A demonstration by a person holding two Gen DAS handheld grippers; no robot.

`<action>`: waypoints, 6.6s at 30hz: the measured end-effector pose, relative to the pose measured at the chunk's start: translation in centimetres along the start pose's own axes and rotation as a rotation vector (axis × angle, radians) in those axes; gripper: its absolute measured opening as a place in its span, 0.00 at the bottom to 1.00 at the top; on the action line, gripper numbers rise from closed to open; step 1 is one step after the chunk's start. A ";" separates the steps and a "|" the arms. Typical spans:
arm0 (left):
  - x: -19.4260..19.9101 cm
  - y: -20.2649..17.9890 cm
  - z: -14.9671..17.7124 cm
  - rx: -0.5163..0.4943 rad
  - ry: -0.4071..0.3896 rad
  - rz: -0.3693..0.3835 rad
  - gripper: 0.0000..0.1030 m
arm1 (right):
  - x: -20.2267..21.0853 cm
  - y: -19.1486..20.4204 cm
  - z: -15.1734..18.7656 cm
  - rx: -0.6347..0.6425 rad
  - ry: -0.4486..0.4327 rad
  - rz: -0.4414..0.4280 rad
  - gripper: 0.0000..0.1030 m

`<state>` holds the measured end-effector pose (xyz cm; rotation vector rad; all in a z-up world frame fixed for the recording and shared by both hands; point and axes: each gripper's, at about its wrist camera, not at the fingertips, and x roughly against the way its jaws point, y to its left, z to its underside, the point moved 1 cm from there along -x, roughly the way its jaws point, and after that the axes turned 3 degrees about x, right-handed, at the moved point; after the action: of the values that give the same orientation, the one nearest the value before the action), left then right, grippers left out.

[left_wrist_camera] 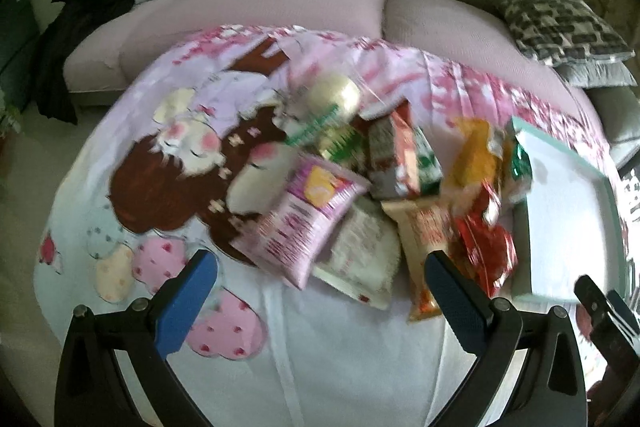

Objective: Organize snacks
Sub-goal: 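Move left gripper to the pink bread packet while right gripper approaches the red snack packet, then grasp the pink bread packet with left gripper while right gripper grasps the red packet, then lift both held packets and carry them over the teal-rimmed tray, then open both grippers to drop the packets into the tray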

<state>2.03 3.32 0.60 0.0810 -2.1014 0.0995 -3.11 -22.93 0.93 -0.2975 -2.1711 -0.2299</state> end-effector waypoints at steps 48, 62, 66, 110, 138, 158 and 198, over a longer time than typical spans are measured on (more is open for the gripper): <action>-8.7 1.2 -3.0 -0.040 0.215 0.011 0.61 | -5.0 11.8 0.0 0.218 0.179 -0.170 0.68; -7.6 2.0 -3.2 -0.019 0.185 0.003 0.41 | -5.4 11.9 0.2 0.232 0.176 -0.168 0.68; -6.6 2.2 -3.5 -0.011 0.160 0.009 0.40 | -5.0 11.8 0.1 0.225 0.167 -0.184 0.61; -3.3 1.5 -3.4 -0.044 0.069 -0.029 0.41 | -5.0 10.5 0.1 0.169 0.199 -0.267 0.54; -3.2 1.1 -3.3 -0.068 0.062 -0.037 0.41 | -3.4 10.2 -0.6 0.129 0.155 -0.364 0.50; 0.6 -4.8 -4.1 -0.180 -0.055 0.094 0.41 | 0.3 2.2 -4.8 -0.049 -0.024 -0.206 0.50; -5.5 -27.0 -5.9 -0.448 0.049 0.320 0.77 | -7.2 -13.6 -9.4 -0.302 0.011 0.148 0.60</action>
<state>12.51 -22.78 -0.14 -0.5205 -2.0251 -0.1771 4.21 -39.34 -0.34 -0.6237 -2.0894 -0.4746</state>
